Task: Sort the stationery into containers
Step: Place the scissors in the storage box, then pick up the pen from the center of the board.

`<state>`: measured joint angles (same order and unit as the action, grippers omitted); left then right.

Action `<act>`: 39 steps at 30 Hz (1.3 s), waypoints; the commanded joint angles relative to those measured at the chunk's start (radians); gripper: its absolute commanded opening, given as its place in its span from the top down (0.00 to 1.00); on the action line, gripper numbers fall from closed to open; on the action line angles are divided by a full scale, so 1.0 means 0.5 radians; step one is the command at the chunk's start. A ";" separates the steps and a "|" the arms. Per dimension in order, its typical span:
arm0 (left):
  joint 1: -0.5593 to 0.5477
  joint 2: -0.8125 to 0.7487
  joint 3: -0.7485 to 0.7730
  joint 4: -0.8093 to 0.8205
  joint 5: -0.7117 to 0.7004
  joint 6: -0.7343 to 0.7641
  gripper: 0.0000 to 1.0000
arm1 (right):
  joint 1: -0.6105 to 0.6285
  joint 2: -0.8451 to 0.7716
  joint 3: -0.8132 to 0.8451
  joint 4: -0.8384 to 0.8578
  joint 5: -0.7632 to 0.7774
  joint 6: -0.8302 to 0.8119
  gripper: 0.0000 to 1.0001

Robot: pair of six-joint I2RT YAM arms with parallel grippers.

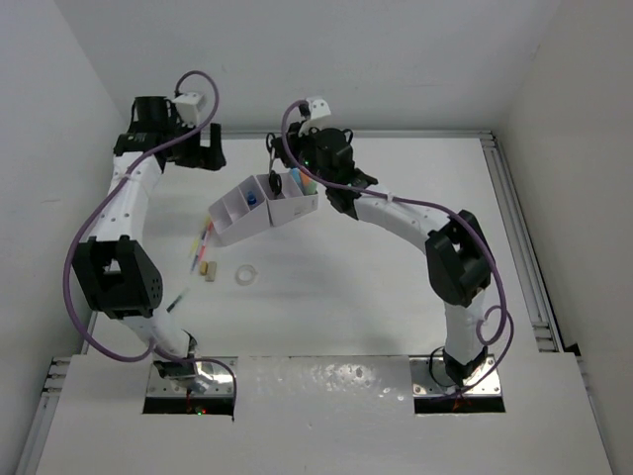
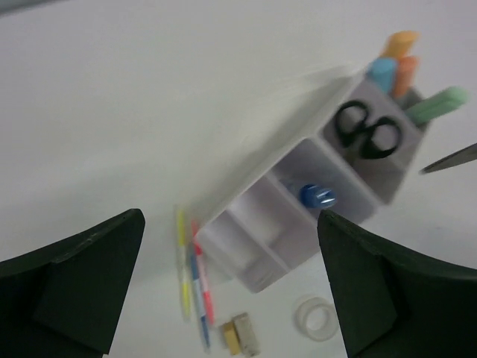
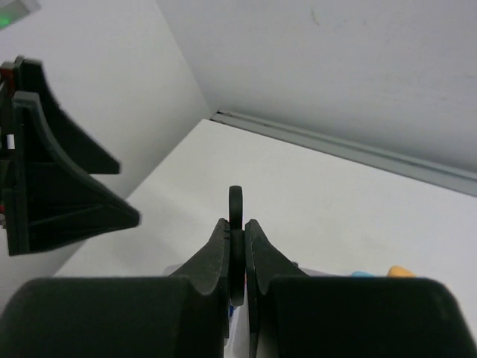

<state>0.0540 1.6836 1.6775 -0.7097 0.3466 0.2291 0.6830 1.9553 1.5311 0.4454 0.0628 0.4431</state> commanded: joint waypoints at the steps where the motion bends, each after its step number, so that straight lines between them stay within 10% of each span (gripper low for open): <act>1: 0.192 -0.133 -0.142 0.018 -0.082 0.005 0.00 | 0.024 0.154 0.186 0.067 0.016 -0.223 1.00; 17: 0.674 -0.256 -0.787 -0.078 -0.481 0.318 0.03 | 0.125 0.388 0.049 0.174 0.095 -0.291 0.99; 24: 0.772 -0.302 -1.017 -0.255 -0.748 0.544 0.32 | 0.128 0.195 -0.107 0.223 0.144 -0.184 0.47; 39: 0.846 -0.211 -1.505 -0.109 -0.834 0.708 0.45 | 0.186 -0.327 -0.433 0.300 0.111 -0.174 0.40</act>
<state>0.4770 1.5570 0.9180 -0.8505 -0.0429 0.5728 0.7670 1.8294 1.3510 0.5568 0.1204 0.3481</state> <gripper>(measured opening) 0.565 0.595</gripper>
